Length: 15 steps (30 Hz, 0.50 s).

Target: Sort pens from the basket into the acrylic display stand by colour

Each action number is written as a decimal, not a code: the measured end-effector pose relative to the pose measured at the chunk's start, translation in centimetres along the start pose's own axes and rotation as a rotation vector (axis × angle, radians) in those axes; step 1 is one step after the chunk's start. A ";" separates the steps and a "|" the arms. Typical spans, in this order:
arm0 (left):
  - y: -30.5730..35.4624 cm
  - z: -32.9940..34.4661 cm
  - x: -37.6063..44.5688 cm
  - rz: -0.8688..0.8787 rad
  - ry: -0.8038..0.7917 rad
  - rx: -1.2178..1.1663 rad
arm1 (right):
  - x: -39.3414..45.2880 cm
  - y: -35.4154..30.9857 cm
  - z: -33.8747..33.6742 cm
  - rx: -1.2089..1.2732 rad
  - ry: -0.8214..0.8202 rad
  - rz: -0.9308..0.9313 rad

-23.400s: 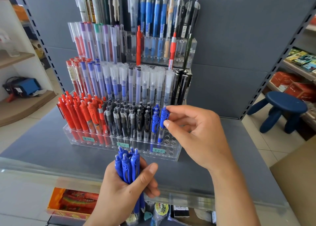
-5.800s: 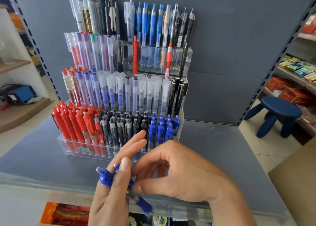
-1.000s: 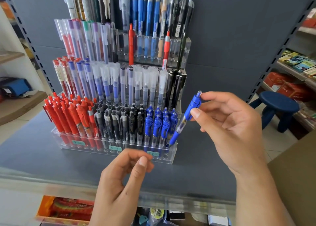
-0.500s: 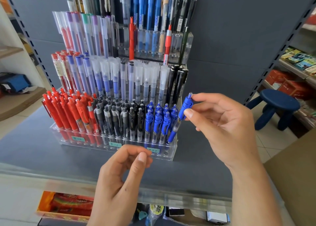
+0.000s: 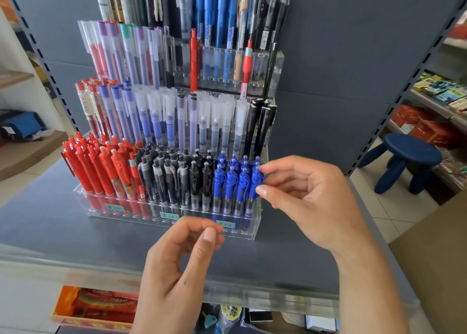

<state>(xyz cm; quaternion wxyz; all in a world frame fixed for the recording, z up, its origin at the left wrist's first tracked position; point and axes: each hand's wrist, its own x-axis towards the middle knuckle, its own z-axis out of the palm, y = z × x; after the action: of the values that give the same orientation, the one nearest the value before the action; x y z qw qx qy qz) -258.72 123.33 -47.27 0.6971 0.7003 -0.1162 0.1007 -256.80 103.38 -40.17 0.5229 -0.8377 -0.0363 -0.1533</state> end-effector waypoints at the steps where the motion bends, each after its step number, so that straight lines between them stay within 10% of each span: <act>1: 0.0 0.0 0.0 -0.001 0.000 -0.001 | 0.0 0.0 0.0 0.001 -0.007 0.015; 15: 0.0 -0.3 0.3 -0.011 -0.069 0.027 | -0.1 0.9 0.3 -0.174 -0.105 0.158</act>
<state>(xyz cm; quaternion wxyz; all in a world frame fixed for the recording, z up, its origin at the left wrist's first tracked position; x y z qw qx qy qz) -258.41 123.65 -47.14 0.6838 0.7132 -0.1351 0.0740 -256.64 103.23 -41.07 0.4560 -0.8871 0.0161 -0.0698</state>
